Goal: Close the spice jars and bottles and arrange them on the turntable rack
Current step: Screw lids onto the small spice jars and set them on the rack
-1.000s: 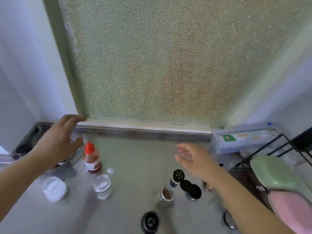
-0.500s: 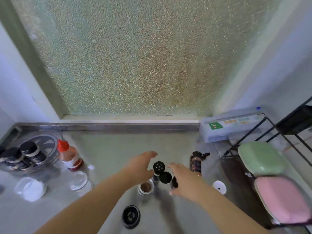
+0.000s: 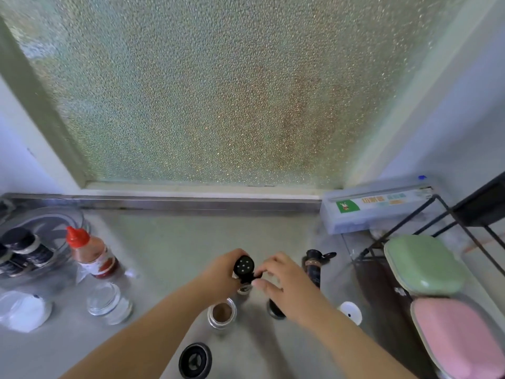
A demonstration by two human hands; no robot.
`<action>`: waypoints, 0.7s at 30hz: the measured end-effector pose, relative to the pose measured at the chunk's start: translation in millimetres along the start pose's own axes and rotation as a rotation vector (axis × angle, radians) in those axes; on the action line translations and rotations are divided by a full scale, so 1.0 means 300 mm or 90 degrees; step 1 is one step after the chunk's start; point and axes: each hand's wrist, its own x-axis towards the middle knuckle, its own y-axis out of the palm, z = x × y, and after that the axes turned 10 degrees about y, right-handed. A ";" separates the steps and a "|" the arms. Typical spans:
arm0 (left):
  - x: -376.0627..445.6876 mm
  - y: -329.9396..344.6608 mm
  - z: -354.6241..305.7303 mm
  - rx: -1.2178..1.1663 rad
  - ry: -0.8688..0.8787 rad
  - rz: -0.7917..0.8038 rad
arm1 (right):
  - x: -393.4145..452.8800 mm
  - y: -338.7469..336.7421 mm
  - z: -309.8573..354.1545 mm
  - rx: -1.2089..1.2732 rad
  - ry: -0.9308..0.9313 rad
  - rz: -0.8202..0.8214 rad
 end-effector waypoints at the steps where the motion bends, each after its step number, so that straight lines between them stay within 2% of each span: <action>1: -0.006 -0.017 -0.022 0.005 0.031 -0.002 | 0.009 -0.019 0.014 0.035 -0.007 -0.015; 4: -0.030 -0.078 -0.103 -0.017 0.098 -0.011 | 0.024 -0.080 0.084 0.118 -0.003 -0.039; 7: -0.064 -0.145 -0.177 -0.108 0.093 -0.068 | 0.043 -0.123 0.166 0.235 0.053 -0.023; 10: -0.106 -0.207 -0.235 -0.095 0.109 -0.141 | 0.049 -0.149 0.236 0.377 0.112 0.033; 13: -0.152 -0.265 -0.294 -0.052 0.147 -0.168 | 0.038 -0.157 0.298 0.506 0.137 0.056; 16: -0.190 -0.305 -0.328 0.017 0.170 -0.171 | 0.021 -0.152 0.346 0.508 0.143 0.034; 21: -0.237 -0.343 -0.334 0.031 0.167 -0.152 | -0.017 -0.142 0.401 0.428 0.123 -0.012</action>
